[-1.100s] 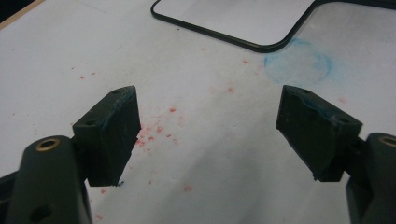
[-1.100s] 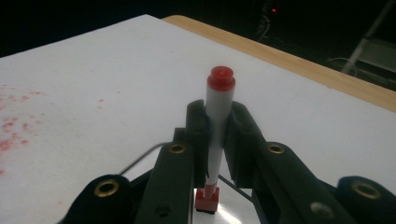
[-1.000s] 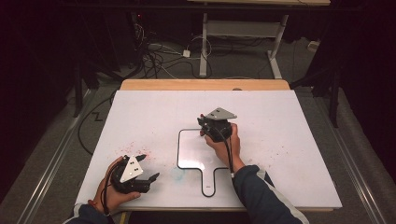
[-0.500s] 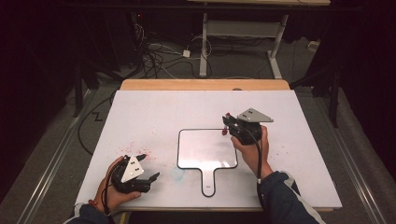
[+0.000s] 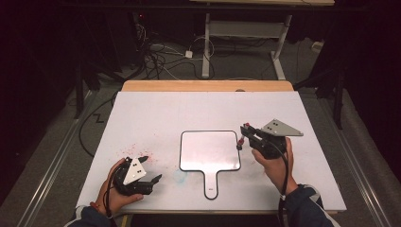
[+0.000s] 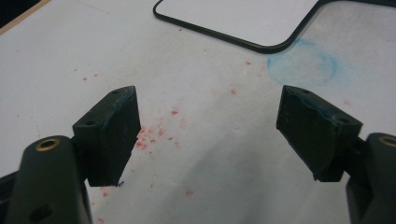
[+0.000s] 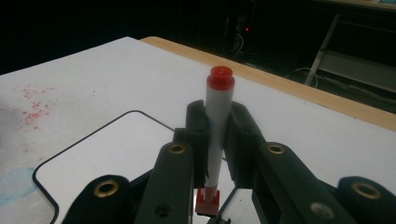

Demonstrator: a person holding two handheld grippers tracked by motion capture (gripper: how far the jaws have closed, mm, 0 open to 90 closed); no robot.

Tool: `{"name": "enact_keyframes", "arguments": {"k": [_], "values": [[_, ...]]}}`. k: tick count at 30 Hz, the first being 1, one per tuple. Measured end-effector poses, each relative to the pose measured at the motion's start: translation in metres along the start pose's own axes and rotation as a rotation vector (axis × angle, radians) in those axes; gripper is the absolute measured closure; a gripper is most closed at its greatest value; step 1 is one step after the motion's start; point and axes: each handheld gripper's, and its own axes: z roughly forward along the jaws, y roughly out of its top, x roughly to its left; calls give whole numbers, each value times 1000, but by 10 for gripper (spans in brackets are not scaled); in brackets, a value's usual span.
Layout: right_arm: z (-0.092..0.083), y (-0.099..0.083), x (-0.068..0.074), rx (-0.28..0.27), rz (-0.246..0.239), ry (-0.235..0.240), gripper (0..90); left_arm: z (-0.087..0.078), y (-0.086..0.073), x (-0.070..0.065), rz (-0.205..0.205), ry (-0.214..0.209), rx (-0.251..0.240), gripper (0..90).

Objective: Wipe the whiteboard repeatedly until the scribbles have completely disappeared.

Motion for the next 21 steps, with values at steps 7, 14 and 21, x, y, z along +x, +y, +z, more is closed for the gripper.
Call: {"name": "enact_keyframes", "arguments": {"k": [7,14,21], "values": [[-18,-4,-1,17,15,25,815,1,0,2,-5,0,2,205],[-34,-13,3,55,27,44,815,5,3,1,6,-9,6,205],[-42,-18,9,115,32,71,814,7,4,1,15,-16,7,205]]}}
